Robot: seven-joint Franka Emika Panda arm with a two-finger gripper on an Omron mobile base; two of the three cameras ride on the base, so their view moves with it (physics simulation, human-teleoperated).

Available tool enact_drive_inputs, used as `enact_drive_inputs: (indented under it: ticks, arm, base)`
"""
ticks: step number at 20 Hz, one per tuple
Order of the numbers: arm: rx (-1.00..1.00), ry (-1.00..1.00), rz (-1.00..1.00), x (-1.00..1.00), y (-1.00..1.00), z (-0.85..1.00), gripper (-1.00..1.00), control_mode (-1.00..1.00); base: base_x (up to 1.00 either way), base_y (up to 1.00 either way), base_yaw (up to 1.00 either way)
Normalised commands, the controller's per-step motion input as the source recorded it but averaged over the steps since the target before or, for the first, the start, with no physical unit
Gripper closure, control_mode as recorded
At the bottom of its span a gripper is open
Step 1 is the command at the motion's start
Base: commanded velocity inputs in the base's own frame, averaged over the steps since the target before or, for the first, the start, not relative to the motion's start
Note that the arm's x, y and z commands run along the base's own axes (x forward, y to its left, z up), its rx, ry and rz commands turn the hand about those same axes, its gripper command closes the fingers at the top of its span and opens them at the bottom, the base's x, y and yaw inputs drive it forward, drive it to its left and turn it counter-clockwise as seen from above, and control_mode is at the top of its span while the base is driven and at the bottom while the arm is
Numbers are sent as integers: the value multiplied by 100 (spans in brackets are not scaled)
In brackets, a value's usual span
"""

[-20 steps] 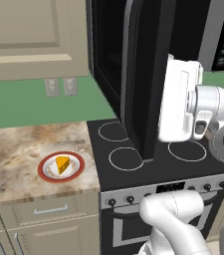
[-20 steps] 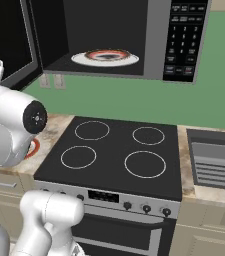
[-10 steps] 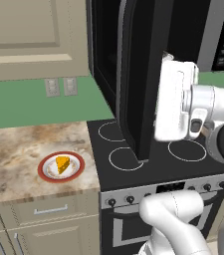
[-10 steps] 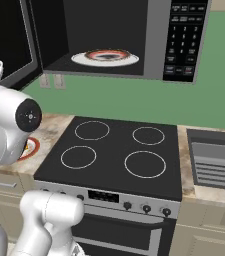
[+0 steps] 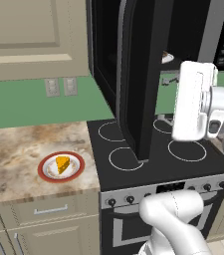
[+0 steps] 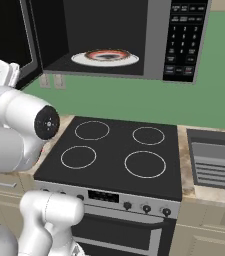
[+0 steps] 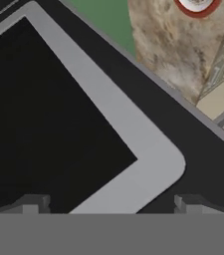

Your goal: Pick the cheese from the counter and place it in the microwave. Then turn on the microwave.

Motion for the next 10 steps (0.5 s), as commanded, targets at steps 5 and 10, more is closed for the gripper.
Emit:
enact_drive_inputs:
  ticks: [5,10]
  arm:
    - [-6,-1,-4,4,-27,-19,-100,-100]
    - [-12,-2,-3,14,-21,-35,-100,-100]
  base:
    - [0,0,0]
    - [0,0,0]
